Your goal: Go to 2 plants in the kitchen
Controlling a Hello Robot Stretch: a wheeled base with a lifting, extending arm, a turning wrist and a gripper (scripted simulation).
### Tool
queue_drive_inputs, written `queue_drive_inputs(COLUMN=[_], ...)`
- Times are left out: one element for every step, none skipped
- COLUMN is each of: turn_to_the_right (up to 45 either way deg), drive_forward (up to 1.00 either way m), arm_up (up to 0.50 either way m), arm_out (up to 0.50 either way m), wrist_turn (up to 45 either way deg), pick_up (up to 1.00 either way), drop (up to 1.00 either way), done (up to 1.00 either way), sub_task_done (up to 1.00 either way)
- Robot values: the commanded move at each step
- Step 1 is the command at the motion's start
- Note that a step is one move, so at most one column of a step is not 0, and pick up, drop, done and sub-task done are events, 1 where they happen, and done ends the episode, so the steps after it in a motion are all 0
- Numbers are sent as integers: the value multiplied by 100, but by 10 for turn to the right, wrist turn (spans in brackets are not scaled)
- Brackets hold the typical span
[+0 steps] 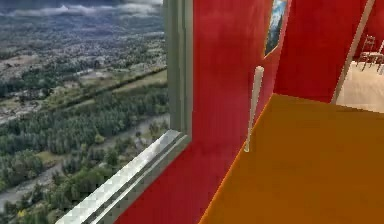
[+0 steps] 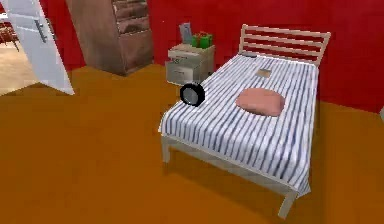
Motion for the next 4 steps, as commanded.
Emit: queue_drive_inputs(turn_to_the_right=[450, 450, 300, 0], drive_forward=[0, 0, 0, 5], arm_up=[0, 0, 0, 0], arm_out=[0, 0, 0, 0], wrist_turn=[0, 0, 0, 0], pick_up=[0, 0, 0, 0], drop=[0, 0, 0, 0], done=[0, 0, 0, 0], sub_task_done=[0, 0, 0, 0])
